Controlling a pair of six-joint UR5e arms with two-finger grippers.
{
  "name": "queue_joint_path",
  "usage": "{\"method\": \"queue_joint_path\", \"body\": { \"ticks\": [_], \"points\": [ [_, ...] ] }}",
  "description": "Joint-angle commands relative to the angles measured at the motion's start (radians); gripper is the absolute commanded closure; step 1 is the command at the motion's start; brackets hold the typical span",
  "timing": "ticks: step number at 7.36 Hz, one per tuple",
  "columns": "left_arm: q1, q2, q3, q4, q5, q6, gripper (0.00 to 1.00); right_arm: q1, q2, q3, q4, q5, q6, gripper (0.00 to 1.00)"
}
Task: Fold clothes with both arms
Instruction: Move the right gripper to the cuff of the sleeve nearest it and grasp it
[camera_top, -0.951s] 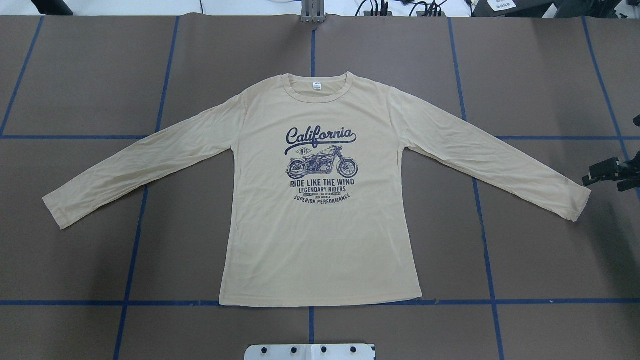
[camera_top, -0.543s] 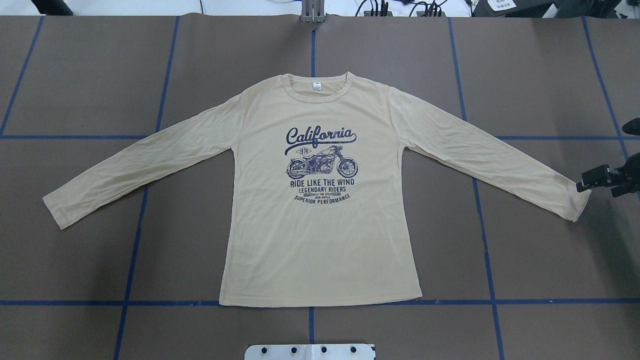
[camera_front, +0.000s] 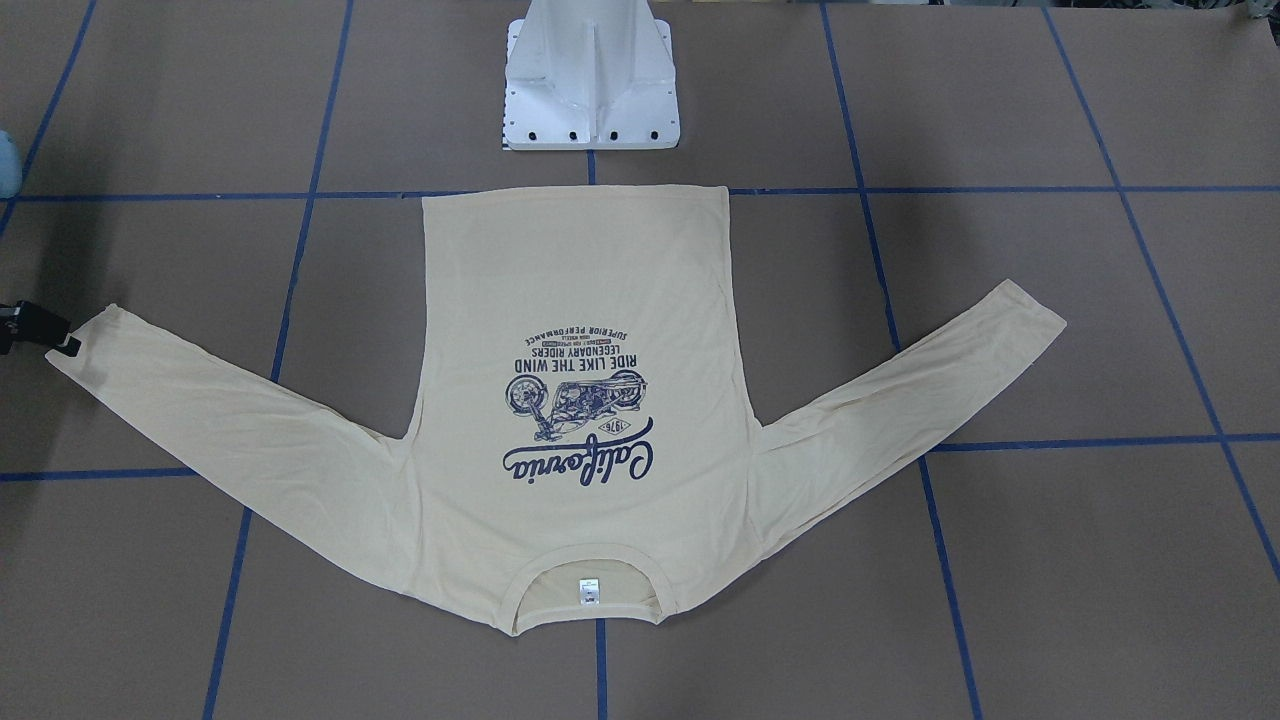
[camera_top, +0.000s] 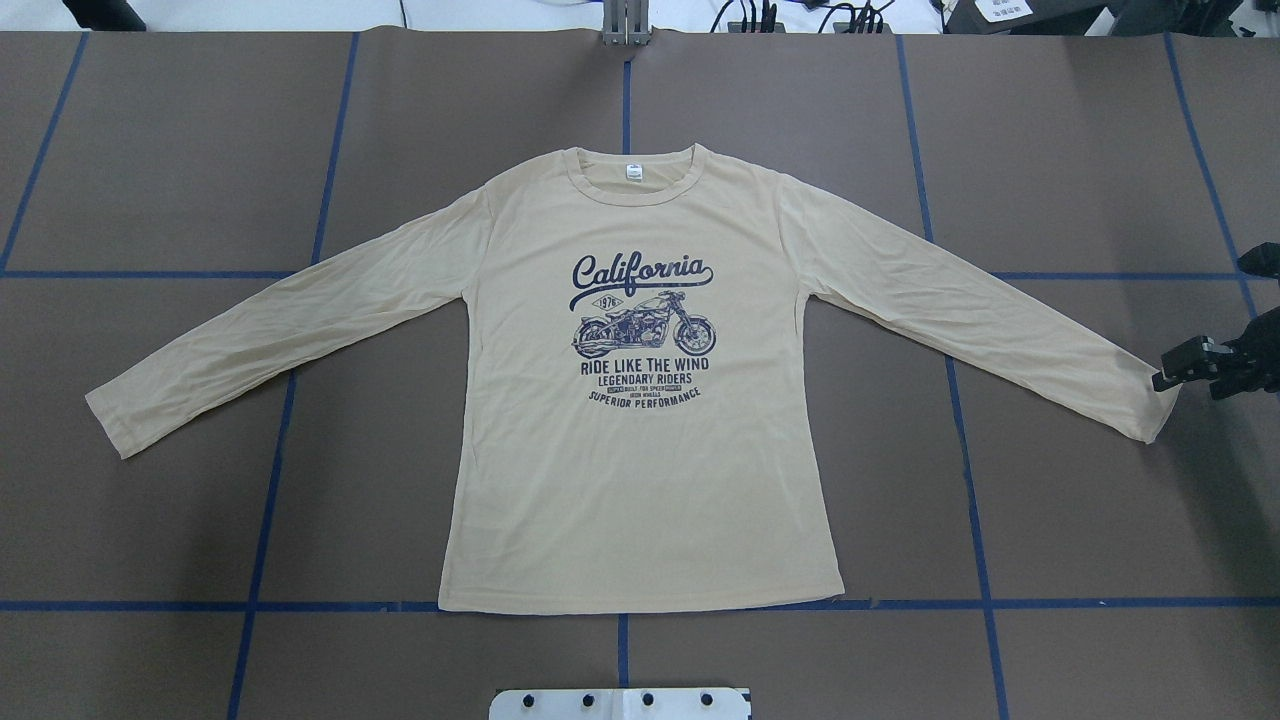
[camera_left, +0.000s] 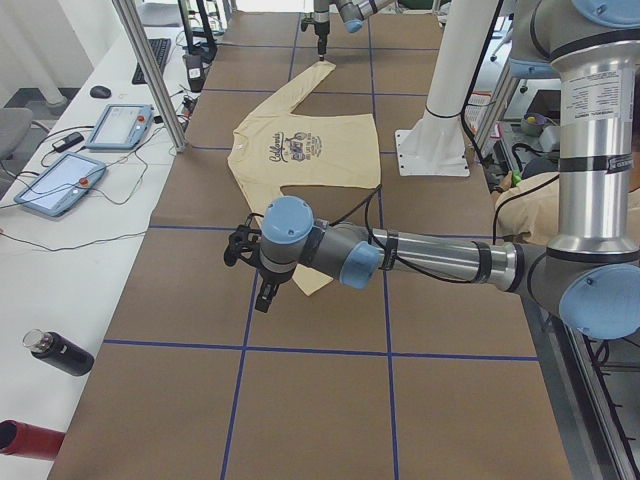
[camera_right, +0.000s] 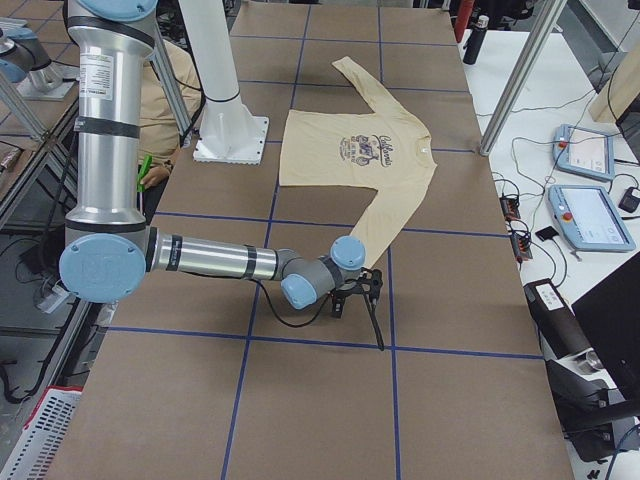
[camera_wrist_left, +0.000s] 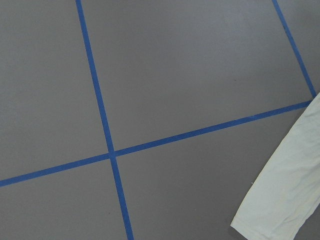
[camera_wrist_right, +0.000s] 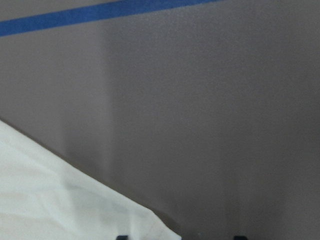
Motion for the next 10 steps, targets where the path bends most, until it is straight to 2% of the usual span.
{"method": "queue_joint_path", "body": {
  "ticks": [1, 3, 5, 6, 7, 8, 9, 10],
  "points": [
    [0.0, 0.0, 0.003, 0.0, 0.0, 0.002, 0.0, -0.001, 0.013, 0.002, 0.0, 0.003, 0.002, 1.0],
    [0.0, 0.003, 0.003, 0.0, 0.0, 0.0, 0.0, 0.001, 0.031, 0.014, -0.007, 0.02, 0.004, 1.0],
    [0.0, 0.002, -0.002, 0.0, 0.0, 0.0, 0.0, 0.011, 0.052, 0.093, -0.018, 0.082, 0.005, 1.0],
    [0.0, 0.002, -0.009, 0.0, -0.001, -0.002, 0.0, 0.013, 0.071, 0.154, -0.046, 0.084, 0.023, 1.0],
    [0.0, 0.002, -0.012, 0.0, -0.003, -0.002, 0.0, 0.012, 0.142, 0.202, -0.091, 0.08, 0.162, 1.0],
    [0.0, 0.0, -0.011, 0.0, -0.003, -0.002, 0.0, -0.04, 0.257, 0.202, -0.124, 0.074, 0.326, 1.0],
    [0.0, -0.002, -0.009, -0.014, -0.003, -0.002, 0.0, -0.139, 0.383, 0.19, -0.161, 0.005, 0.487, 1.0],
    [0.0, -0.002, 0.0, -0.02, -0.003, 0.0, 0.0, -0.228, 0.53, 0.177, -0.257, -0.129, 0.622, 1.0]
  ]
}}
